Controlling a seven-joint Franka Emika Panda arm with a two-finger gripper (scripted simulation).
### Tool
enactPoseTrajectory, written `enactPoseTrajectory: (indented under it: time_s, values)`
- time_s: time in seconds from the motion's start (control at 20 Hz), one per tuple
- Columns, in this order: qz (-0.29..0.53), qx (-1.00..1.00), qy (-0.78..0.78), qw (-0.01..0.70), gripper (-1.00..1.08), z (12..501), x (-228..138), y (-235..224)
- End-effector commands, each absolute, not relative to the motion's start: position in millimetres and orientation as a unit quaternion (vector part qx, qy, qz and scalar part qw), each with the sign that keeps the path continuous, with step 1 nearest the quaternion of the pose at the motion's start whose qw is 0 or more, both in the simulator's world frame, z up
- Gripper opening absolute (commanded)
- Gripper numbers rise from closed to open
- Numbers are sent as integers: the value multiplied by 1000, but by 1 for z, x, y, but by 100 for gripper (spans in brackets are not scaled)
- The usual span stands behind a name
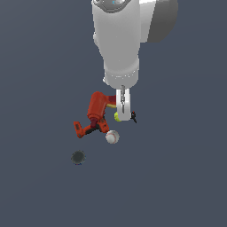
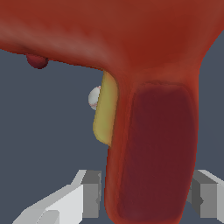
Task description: Pick up a designated object from a clutter of objects.
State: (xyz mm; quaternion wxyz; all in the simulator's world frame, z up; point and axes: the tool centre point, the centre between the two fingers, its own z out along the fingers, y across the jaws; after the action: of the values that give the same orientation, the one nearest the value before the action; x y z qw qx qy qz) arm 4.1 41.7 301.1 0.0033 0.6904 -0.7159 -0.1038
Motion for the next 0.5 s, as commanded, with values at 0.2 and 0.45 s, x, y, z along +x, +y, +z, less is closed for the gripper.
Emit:
enactPoseTrajectory:
  time_s: [0.2,0.45]
  values:
    - [-103,691,-716,2,-100,360,16,12]
    - [-103,691,-716,2,-100,389,23,-3]
